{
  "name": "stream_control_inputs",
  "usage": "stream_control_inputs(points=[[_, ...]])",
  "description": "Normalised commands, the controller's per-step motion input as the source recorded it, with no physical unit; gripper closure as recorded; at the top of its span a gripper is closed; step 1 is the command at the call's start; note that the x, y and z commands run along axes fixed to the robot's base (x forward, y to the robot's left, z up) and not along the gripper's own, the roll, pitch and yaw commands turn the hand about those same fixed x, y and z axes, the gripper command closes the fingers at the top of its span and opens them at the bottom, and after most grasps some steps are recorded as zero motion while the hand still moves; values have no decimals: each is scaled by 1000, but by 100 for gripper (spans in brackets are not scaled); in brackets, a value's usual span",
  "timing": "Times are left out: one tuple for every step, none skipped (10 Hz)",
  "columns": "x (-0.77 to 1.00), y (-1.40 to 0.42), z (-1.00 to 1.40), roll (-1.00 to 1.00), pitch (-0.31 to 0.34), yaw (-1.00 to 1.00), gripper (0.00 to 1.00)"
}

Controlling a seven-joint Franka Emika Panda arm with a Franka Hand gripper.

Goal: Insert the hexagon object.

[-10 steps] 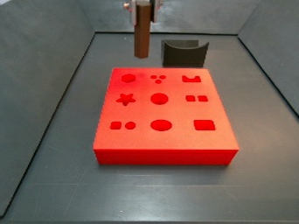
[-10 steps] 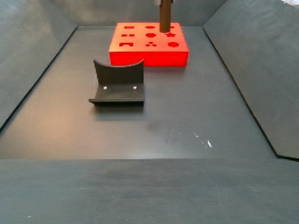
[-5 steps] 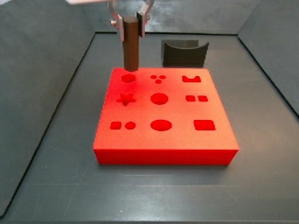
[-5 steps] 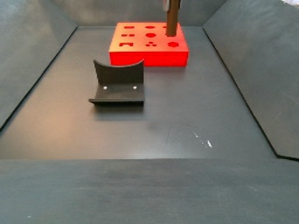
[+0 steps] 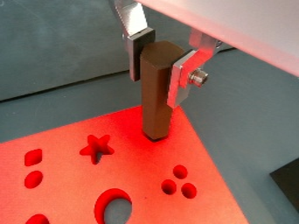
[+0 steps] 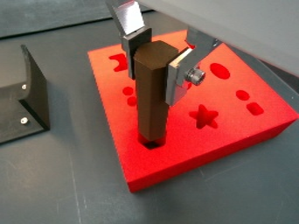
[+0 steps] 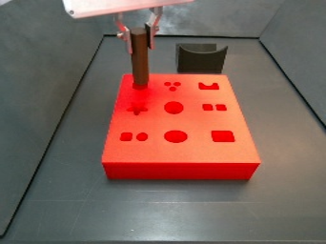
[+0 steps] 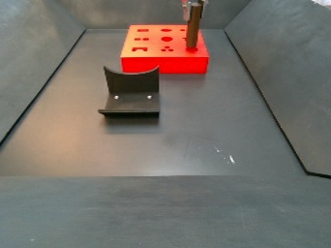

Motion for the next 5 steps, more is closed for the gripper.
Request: stream_control_inputs(points=[[0,37,-286,3,-84,77,100],[17,103,-323,34,-44,163,100],[0,60,-326,47,-46,140,100],[0,74,-334,49,-36,129,100],[0,0,-317,63,-31,74,100]])
